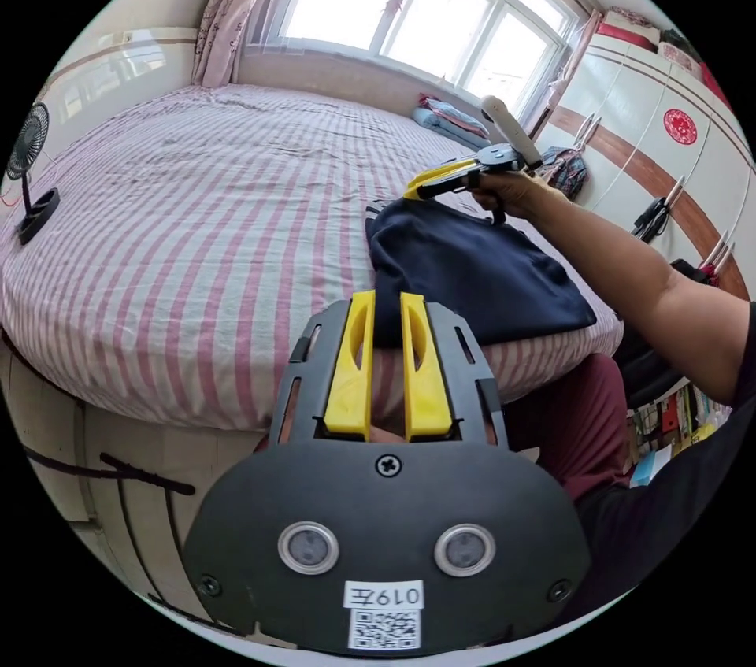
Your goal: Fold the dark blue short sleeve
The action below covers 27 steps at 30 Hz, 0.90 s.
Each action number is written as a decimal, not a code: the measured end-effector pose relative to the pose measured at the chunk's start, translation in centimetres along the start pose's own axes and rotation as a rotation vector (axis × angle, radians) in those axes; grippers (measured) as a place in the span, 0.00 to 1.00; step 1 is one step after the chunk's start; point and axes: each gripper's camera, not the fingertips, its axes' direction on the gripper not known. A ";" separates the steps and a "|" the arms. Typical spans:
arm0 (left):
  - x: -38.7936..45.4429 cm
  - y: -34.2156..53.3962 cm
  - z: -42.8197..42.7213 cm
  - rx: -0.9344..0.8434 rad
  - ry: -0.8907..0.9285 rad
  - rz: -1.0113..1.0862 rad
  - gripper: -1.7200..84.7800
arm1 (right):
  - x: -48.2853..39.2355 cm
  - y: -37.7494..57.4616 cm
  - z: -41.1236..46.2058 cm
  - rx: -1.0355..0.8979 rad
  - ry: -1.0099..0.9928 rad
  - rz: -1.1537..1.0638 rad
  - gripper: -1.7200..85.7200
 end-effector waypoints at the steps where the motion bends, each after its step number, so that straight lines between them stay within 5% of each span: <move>1: -0.7 0.2 -0.1 -0.010 0.031 -0.009 0.03 | 1.4 -1.8 -0.2 -0.006 -0.026 0.018 0.11; 8: -3.6 0.5 0.0 -0.142 0.002 -0.022 0.03 | 6.1 -10.6 -1.1 -0.051 -0.136 -0.013 0.09; 27: -11.8 2.5 -3.0 -0.151 0.108 -0.100 0.03 | 18.6 -31.8 -4.9 -0.253 -0.311 -0.241 0.15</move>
